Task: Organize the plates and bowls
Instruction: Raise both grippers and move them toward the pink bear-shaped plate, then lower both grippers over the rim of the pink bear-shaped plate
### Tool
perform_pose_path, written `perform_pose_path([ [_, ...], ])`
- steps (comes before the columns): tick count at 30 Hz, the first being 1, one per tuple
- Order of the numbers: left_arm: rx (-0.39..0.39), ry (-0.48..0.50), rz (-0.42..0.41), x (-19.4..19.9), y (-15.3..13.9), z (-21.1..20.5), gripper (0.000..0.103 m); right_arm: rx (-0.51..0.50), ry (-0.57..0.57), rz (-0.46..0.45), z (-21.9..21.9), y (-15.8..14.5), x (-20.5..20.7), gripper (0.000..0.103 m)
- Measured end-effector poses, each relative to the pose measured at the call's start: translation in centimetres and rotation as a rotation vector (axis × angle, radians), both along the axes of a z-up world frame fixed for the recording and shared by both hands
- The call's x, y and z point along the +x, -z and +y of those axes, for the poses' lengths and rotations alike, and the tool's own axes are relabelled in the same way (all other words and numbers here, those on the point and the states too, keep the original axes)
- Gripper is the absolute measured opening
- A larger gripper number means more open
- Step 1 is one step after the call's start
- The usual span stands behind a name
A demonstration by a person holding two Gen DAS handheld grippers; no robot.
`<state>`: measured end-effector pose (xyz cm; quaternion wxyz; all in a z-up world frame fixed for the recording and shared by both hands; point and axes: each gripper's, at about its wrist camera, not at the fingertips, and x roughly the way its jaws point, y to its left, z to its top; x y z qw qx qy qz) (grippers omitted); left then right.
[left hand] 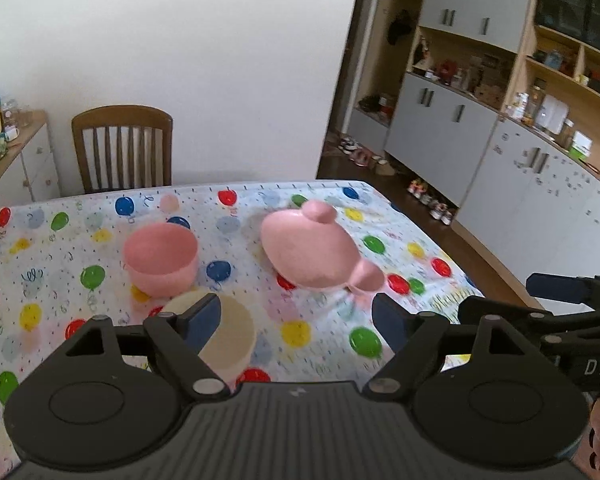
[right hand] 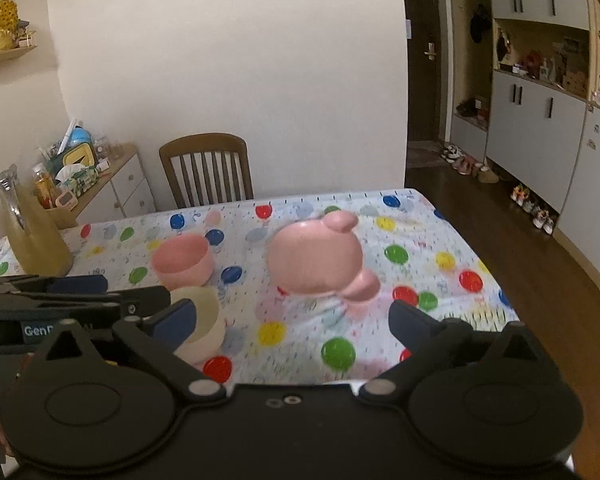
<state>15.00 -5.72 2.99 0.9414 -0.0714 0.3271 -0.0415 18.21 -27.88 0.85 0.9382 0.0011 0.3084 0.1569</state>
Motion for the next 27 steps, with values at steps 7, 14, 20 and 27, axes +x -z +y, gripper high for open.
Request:
perform_pose_path([
  [7,0.002,-0.042,0.033,5.5,0.9,-0.6,0.083,-0.008,-0.020,0.037,-0.6,0.8,6.2,0.103],
  [14,-0.001,-0.065,0.064,10.5,1.9,-1.8,0.083,-0.020,-0.036,0.077,-1.4,2.1,11.8,0.103],
  [20,0.006,-0.083,0.096,13.9,3.0,-2.4,0.083,-0.029,-0.048,0.101,-1.9,3.2,15.4,0.103],
  [27,0.012,-0.106,0.138,17.5,4.9,-2.3,0.083,-0.040,-0.056,0.133,-2.4,4.9,19.0,0.103],
])
